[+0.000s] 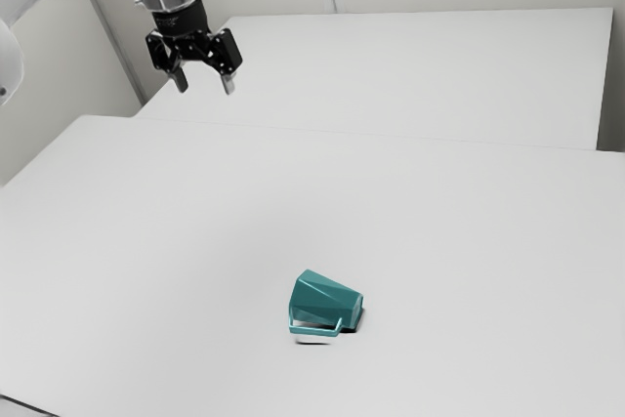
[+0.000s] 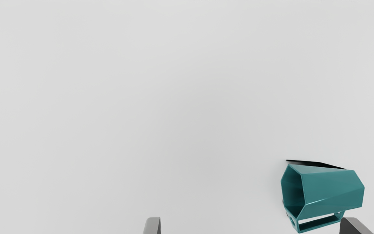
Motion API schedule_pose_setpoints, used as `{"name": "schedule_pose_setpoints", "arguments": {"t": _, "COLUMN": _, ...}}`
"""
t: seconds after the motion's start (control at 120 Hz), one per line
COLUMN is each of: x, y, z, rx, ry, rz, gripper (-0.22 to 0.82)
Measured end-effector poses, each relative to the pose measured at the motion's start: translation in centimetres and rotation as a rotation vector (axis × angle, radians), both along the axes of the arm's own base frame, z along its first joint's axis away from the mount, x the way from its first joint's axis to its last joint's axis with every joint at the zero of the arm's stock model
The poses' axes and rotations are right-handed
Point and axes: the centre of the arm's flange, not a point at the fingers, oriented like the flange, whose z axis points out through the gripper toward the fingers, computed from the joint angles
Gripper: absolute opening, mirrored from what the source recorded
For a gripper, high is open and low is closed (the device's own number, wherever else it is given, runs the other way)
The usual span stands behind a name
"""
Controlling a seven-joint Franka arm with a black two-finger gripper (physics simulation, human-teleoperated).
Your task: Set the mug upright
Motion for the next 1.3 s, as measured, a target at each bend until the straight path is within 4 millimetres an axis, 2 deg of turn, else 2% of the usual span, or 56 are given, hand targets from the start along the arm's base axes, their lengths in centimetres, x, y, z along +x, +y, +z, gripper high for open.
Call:
{"name": "schedule_pose_setpoints", "arguments": {"t": 0.15, "x": 0.3, "y": -0.4, "z": -0.1, "rx": 0.016, "ry": -0.025, "rz": -0.011, "gripper": 0.6}}
{"name": "schedule_pose_setpoints", "arguments": {"t": 0.225, "x": -0.2, "y": -0.8, "z": 0.3, "rx": 0.019, "ry": -0.041, "rz": -0.019, "gripper": 0.6}}
{"name": "schedule_pose_setpoints", "arguments": {"t": 0.358, "x": -2.1, "y": -0.9, "z": 0.2, "rx": 0.022, "ry": -0.051, "rz": -0.023, "gripper": 0.6}}
{"name": "schedule_pose_setpoints", "arguments": {"t": 0.483, "x": -5.9, "y": -0.7, "z": 0.3, "rx": 0.009, "ry": -0.078, "rz": -0.018, "gripper": 0.6}}
{"name": "schedule_pose_setpoints", "arguments": {"t": 0.533, "x": -6.8, "y": -0.6, "z": 0.6, "rx": -0.004, "ry": -0.096, "rz": -0.013, "gripper": 0.6}}
{"name": "schedule_pose_setpoints", "arguments": {"t": 0.592, "x": -7.6, "y": -0.2, "z": 0.0, "rx": -0.043, "ry": -0.091, "rz": 0.002, "gripper": 0.6}}
{"name": "schedule_pose_setpoints", "arguments": {"t": 0.733, "x": -9.3, "y": 1.8, "z": -4.7, "rx": -0.161, "ry": -0.011, "rz": 0.077, "gripper": 0.6}}
{"name": "schedule_pose_setpoints", "arguments": {"t": 0.967, "x": -11.0, "y": 2.9, "z": -13.2, "rx": -0.328, "ry": 0.101, "rz": 0.174, "gripper": 0.6}}
{"name": "schedule_pose_setpoints", "arguments": {"t": 1.208, "x": -13.3, "y": 2.0, "z": -21.0, "rx": -0.488, "ry": 0.139, "rz": 0.205, "gripper": 0.6}}
{"name": "schedule_pose_setpoints", "arguments": {"t": 1.3, "x": -14.1, "y": 1.6, "z": -23.1, "rx": -0.559, "ry": 0.13, "rz": 0.224, "gripper": 0.6}}
